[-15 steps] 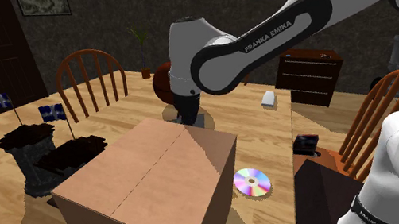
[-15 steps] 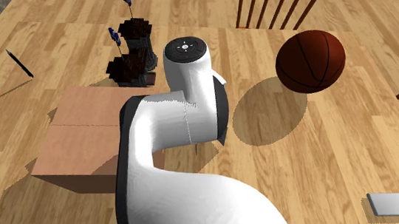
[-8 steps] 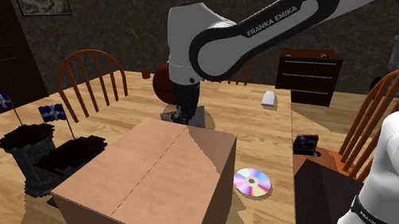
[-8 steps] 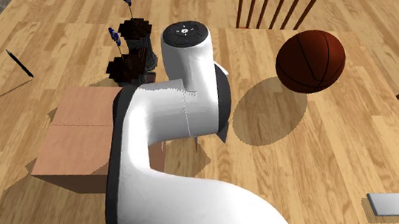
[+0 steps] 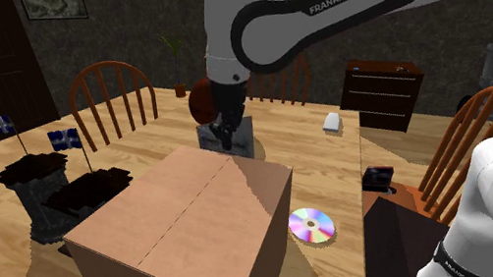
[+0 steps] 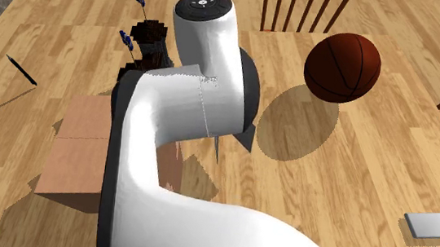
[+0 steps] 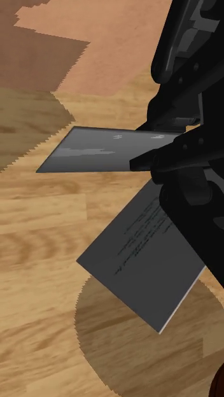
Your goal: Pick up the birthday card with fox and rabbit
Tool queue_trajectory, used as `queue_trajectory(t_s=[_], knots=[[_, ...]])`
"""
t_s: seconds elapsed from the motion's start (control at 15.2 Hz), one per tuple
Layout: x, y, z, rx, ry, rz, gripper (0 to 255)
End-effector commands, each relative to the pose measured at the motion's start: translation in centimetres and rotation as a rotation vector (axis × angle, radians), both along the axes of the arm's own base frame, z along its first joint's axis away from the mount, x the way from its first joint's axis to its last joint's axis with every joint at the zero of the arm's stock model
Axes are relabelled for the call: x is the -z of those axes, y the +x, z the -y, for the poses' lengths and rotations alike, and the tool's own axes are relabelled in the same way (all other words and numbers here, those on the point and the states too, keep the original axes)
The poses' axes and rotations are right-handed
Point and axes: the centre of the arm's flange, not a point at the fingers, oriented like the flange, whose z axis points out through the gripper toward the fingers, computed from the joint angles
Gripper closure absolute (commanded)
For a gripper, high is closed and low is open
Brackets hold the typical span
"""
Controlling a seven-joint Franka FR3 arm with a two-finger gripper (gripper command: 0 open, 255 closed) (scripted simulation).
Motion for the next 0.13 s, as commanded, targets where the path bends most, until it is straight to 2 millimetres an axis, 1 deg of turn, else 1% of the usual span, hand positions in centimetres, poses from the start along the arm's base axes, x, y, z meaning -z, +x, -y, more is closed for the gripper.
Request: queue_trajectory(t_s=[0.0, 0.07], knots=[[-0.67, -0.02, 0.06, 0.000, 0.000, 0.000, 255], [-0.67, -0.02, 0.06, 0.000, 0.000, 0.000, 255]])
